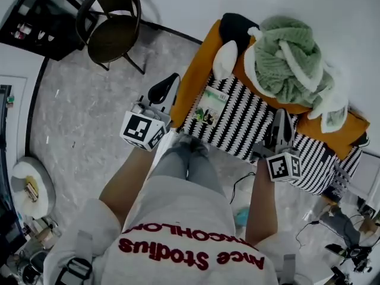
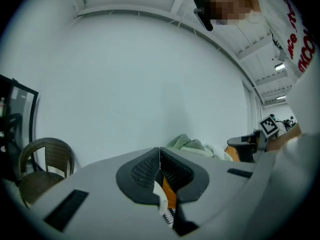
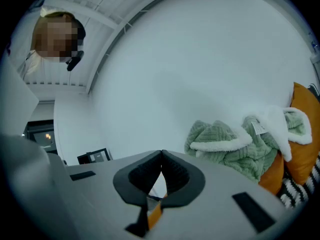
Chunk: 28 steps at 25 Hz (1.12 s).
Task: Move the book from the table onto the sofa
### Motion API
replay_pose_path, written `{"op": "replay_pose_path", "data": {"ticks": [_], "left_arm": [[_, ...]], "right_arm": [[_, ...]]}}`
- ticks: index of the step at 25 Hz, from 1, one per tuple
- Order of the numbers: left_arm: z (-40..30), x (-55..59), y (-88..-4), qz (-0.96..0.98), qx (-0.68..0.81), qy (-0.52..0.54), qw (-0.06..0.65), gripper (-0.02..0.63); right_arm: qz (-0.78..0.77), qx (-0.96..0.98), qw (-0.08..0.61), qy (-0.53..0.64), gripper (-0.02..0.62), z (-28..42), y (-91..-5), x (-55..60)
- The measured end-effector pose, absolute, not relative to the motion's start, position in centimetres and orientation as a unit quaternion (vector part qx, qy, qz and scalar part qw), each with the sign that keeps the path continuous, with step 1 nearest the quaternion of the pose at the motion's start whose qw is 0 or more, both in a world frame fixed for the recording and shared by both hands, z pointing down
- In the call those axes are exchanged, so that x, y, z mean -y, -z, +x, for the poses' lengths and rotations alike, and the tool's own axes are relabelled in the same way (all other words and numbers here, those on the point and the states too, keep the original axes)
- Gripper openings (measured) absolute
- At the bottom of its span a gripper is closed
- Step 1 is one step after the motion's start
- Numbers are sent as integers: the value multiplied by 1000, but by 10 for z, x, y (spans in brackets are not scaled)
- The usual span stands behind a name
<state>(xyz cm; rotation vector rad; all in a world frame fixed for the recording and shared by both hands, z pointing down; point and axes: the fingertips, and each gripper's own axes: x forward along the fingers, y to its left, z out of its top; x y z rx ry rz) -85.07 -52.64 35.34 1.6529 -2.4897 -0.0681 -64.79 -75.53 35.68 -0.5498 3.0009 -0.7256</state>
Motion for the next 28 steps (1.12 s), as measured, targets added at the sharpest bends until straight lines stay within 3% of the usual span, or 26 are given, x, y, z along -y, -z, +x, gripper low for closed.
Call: {"op": "replay_pose_path", "data": {"ticks": [10, 28], "left_arm": [[-824, 506, -296, 558, 827, 44, 46, 17], [-781, 483, -265, 583, 811, 36, 32, 17]], "right_arm": [[-168, -962, 14, 216, 26, -612, -291, 721], [-158, -975, 30, 155, 26, -575, -236, 678]]}}
